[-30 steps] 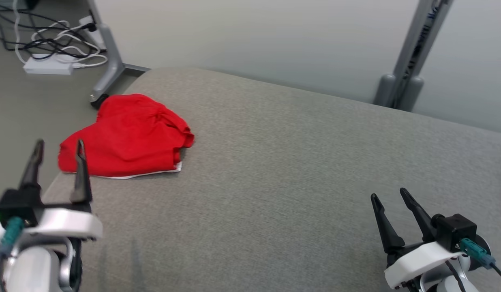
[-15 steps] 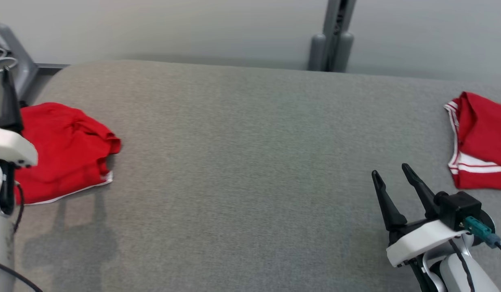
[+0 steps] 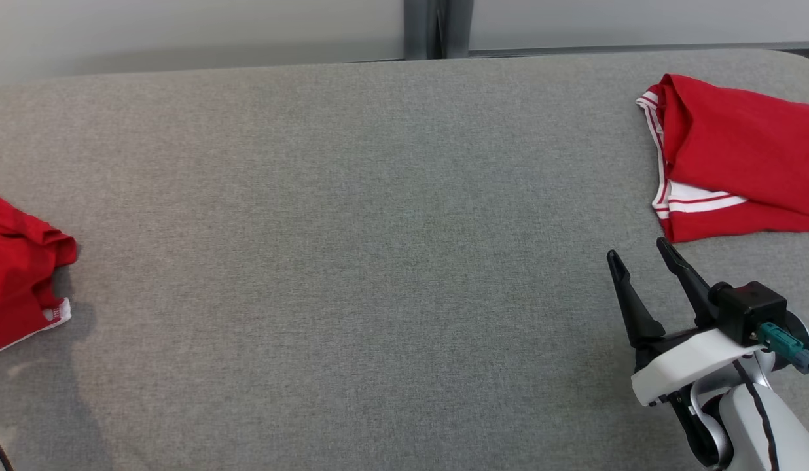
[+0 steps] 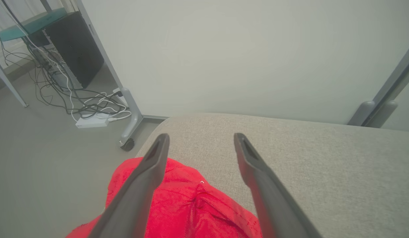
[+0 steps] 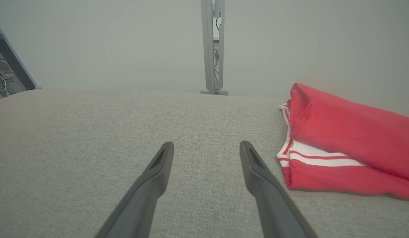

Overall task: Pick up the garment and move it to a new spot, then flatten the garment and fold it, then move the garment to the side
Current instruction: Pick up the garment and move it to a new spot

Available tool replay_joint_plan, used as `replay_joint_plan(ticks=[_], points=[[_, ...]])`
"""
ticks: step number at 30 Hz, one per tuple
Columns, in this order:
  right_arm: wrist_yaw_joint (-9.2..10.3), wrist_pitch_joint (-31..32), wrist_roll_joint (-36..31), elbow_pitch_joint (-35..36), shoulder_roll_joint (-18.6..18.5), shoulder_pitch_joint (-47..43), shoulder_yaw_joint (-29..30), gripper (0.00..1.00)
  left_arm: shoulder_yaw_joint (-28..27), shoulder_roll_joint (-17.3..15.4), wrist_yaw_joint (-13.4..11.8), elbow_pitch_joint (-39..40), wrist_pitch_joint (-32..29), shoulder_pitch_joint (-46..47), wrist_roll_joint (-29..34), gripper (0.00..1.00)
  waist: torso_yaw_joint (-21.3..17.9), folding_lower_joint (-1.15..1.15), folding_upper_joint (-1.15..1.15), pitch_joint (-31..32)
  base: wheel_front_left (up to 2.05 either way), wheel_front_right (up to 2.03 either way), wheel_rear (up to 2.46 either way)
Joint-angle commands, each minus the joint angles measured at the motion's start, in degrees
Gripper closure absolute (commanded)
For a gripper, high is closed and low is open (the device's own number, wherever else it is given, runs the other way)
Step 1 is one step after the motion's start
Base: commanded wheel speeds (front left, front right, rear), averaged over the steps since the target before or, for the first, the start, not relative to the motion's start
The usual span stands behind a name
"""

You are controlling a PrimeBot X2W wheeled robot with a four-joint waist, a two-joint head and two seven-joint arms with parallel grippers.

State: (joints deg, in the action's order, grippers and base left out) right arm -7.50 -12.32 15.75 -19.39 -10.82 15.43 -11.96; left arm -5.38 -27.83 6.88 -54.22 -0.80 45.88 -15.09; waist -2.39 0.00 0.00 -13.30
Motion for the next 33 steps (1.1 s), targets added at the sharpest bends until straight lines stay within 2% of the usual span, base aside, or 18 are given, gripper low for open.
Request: replay_joint_plan(ticks=[1, 6, 17, 20, 24, 25, 26, 27, 33], points=[[0.02, 0.3, 0.5, 0.2, -0.4, 0.7, 0.0, 0.00, 0.6, -1.1, 0.2, -1.7, -1.8, 1.1, -0.2, 0.00, -1.4, 0.00, 0.00, -1.2, 0.00, 0.00, 0.00], [0.02, 1.1, 0.8, 0.9, -1.2, 1.3, 0.1, 0.00, 3.6, -2.6, 0.6, -7.1, -9.6, 3.1, -1.4, 0.00, -2.6, 0.00, 0.00, -2.5, 0.00, 0.00, 0.00], [0.02, 3.0, 1.1, 2.5, -2.5, 1.3, 0.3, 0.00, 10.8, -4.7, 0.6, -12.4, -26.6, 4.7, -5.0, 0.00, -3.1, 0.00, 0.00, -4.3, 0.00, 0.00, 0.00], [0.02, 3.5, 1.2, 2.9, -2.8, 1.4, 0.3, 0.00, 12.0, -4.9, 0.6, -13.1, -28.8, 4.8, -5.5, 0.00, -3.3, 0.00, 0.00, -4.6, 0.00, 0.00, 0.00], [0.02, 4.0, 1.1, 3.3, -2.9, 1.7, 0.2, 0.00, 12.6, -5.2, 0.6, -14.1, -28.9, 4.3, -6.0, 0.02, -3.7, 0.00, 0.00, -5.0, 0.00, 0.00, 0.00], [0.02, 4.0, 1.1, 3.4, -2.9, 1.7, 0.2, 0.00, 12.7, -5.0, 0.6, -14.3, -28.6, 3.9, -6.3, 0.53, -3.8, 0.00, 0.00, -5.0, 0.00, 0.00, 0.00], [0.02, 4.1, 1.0, 3.5, -2.9, 1.6, 0.3, 0.00, 13.1, -4.7, 0.6, -13.9, -27.8, 3.5, -6.6, 0.94, -3.8, 0.00, 0.00, -5.1, 0.00, 0.00, 0.00], [0.02, 4.0, 0.9, 3.6, -2.9, 1.5, 0.5, 0.00, 13.5, -4.8, 0.6, -13.5, -26.1, 3.1, -7.1, 1.00, -3.7, 0.00, 0.00, -5.2, 0.00, 0.00, 0.00], [0.02, 2.9, 0.5, 3.6, -2.7, 1.4, 1.3, 0.00, 16.5, -4.6, 0.6, -8.9, -18.2, 4.0, -9.0, 1.00, -2.7, 0.00, 0.00, -4.6, 0.00, 0.00, 0.00]])
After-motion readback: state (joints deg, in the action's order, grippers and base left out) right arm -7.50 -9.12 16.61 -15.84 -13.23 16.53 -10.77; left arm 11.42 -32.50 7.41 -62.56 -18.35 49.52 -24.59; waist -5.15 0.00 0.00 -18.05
